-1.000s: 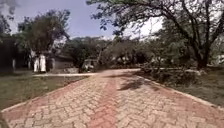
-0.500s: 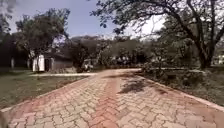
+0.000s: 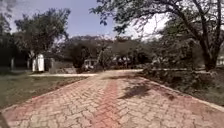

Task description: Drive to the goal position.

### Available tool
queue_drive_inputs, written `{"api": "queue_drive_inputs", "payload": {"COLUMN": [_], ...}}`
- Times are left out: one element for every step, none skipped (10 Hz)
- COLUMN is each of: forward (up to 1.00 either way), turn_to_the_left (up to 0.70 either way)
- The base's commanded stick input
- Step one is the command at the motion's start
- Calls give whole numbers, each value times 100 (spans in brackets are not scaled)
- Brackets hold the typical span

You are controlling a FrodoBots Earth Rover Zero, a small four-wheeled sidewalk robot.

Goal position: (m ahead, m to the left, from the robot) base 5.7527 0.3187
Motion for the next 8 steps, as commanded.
{"api": "queue_drive_inputs", "payload": {"forward": [70, 70, 70, 70, 70, 70, 70, 70], "turn_to_the_left": [0, 0, 0, 0, 0, 0, 0, 0]}}
